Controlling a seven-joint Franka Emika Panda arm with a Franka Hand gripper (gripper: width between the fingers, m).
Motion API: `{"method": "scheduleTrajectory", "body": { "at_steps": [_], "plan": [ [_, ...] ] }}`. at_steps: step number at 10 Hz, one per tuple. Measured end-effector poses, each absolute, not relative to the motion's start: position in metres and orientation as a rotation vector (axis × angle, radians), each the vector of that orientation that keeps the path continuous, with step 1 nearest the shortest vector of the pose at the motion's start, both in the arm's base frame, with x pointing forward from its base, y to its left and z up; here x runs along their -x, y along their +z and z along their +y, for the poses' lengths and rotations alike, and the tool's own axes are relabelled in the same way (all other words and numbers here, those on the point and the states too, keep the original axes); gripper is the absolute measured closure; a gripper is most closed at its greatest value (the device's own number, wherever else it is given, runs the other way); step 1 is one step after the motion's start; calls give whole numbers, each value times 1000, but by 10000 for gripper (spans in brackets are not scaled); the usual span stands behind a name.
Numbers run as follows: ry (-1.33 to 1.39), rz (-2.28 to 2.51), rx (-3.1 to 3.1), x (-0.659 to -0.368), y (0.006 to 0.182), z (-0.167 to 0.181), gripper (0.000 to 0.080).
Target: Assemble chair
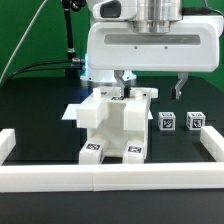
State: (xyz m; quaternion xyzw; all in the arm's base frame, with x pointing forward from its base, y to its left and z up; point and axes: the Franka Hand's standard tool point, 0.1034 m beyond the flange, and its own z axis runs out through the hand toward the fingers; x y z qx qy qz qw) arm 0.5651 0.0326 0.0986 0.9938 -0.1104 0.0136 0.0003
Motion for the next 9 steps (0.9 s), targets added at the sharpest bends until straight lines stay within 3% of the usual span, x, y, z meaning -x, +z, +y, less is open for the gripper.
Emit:
{"method": "scheduleTrajectory", "body": {
  "at_steps": [3,7,9],
  "plan": [
    [18,-357,-3126,-564,108,31,151],
    [-26,-368,-3155,-562,151,34,151],
    [-25,-367,-3155,-561,151,34,151]
  ]
}}
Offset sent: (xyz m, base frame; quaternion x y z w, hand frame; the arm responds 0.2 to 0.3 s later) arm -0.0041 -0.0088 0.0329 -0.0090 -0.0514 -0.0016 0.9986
